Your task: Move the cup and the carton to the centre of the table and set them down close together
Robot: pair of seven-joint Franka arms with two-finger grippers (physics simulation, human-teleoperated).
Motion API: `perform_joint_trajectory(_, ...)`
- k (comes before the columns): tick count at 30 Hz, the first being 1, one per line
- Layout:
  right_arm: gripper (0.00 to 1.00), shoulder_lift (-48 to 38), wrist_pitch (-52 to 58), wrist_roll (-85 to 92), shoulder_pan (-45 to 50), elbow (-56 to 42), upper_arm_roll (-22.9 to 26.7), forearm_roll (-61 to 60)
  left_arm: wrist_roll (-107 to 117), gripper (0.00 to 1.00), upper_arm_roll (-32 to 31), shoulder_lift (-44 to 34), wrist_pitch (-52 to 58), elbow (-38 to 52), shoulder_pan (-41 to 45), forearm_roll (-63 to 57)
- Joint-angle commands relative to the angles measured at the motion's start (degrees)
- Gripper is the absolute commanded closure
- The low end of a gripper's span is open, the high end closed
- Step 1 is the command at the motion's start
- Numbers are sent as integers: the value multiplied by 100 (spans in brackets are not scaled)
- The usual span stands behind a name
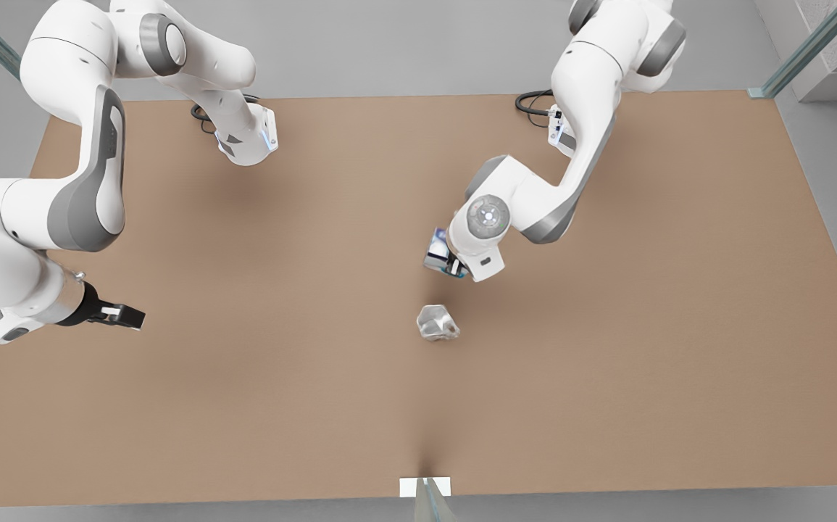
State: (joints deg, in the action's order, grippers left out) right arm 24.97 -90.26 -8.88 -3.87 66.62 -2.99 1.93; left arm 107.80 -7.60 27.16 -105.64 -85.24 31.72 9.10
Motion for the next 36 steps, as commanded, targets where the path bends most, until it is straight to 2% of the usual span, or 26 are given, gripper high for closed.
perform_joint_trajectory(1,0,-1,0,0,0,0,0,0,-22,28,-4,0,-79,-10,10,-40)
perform_joint_trajectory(3,0,-1,0,0,0,0,0,0,-83,28,-4,9,-185,-19,36,-31)
perform_joint_trajectory(4,0,-1,-9,0,0,0,0,0,-92,16,-4,35,-176,-10,36,-31)
perform_joint_trajectory(6,0,-1,0,0,0,0,0,0,-92,0,-4,79,-167,-10,36,-40)
perform_joint_trajectory(17,0,-1,-9,0,0,0,0,-9,-488,0,75,-62,299,69,18,-49)
perform_joint_trajectory(19,0,8,0,0,9,-53,0,-9,-1858,0,277,-141,-211,-599,18,-14)
perform_joint_trajectory(21,0,8,0,0,9,-53,0,-9,-1806,0,312,-369,-115,-555,18,118)
perform_joint_trajectory(23,0,8,-9,0,18,-53,0,-9,-1841,0,804,-606,1669,455,18,513)
perform_joint_trajectory(24,0,0,0,0,9,-62,0,-9,-1867,0,1252,-747,1802,727,18,865)
perform_joint_trajectory(25,0,8,0,0,9,-62,0,-9,-3428,0,1595,-940,1994,895,-104,585)
perform_joint_trajectory(26,0,8,0,0,18,-62,0,-9,-6179,0,1595,-1090,2417,886,-807,-549)
perform_joint_trajectory(28,0,8,-9,0,9,-62,0,-9,-10197,0,1569,-1345,2391,869,-1941,-1218)
perform_joint_trajectory(29,0,8,-9,0,9,-62,0,-9,-10595,0,1560,-1477,2382,807,-2161,-1279)
perform_joint_trajectory(36,0,8,-18,0,9,-62,0,-9,-10595,0,1604,-1582,2391,798,-2188,-1350)
